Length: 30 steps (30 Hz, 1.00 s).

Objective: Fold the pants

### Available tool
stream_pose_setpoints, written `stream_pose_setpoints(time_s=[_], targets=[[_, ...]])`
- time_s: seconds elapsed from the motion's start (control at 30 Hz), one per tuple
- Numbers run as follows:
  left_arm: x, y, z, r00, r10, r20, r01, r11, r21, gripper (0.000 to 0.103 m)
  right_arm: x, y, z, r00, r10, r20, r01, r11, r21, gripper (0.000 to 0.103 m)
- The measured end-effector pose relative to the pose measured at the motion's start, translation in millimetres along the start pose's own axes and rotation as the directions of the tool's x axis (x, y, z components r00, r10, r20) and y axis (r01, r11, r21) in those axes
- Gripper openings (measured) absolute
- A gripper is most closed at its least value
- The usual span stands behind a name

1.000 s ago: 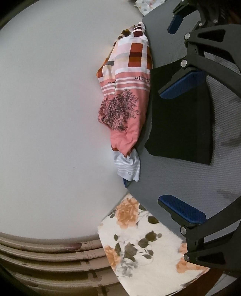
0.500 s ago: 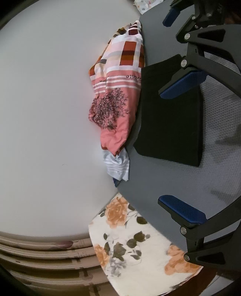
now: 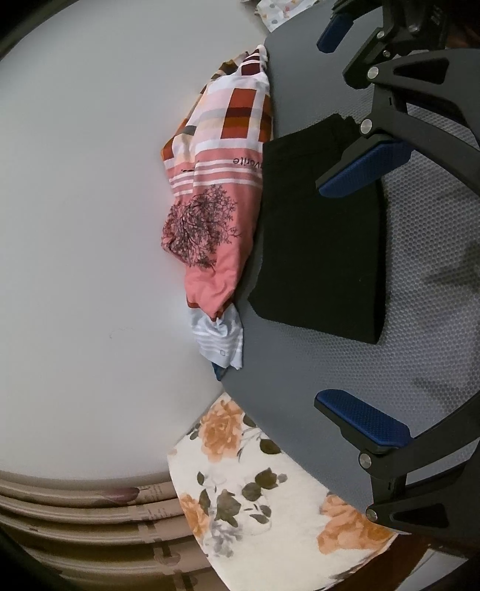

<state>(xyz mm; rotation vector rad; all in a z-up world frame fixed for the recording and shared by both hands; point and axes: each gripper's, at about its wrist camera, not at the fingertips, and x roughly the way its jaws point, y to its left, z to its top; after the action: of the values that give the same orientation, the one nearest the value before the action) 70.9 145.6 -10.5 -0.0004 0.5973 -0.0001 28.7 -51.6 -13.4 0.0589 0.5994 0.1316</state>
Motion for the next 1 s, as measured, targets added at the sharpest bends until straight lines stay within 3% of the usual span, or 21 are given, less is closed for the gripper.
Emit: stream_pose_setpoints(time_s=[1.0], targets=[[6.2, -3.5, -5.9, 1.000, 0.001, -0.008, -0.001, 1.000, 0.029, 0.103, 2.6, 3.6, -1.0, 1.000, -0.005, -0.012, 0.005, 1.000, -0.008, 0.099]])
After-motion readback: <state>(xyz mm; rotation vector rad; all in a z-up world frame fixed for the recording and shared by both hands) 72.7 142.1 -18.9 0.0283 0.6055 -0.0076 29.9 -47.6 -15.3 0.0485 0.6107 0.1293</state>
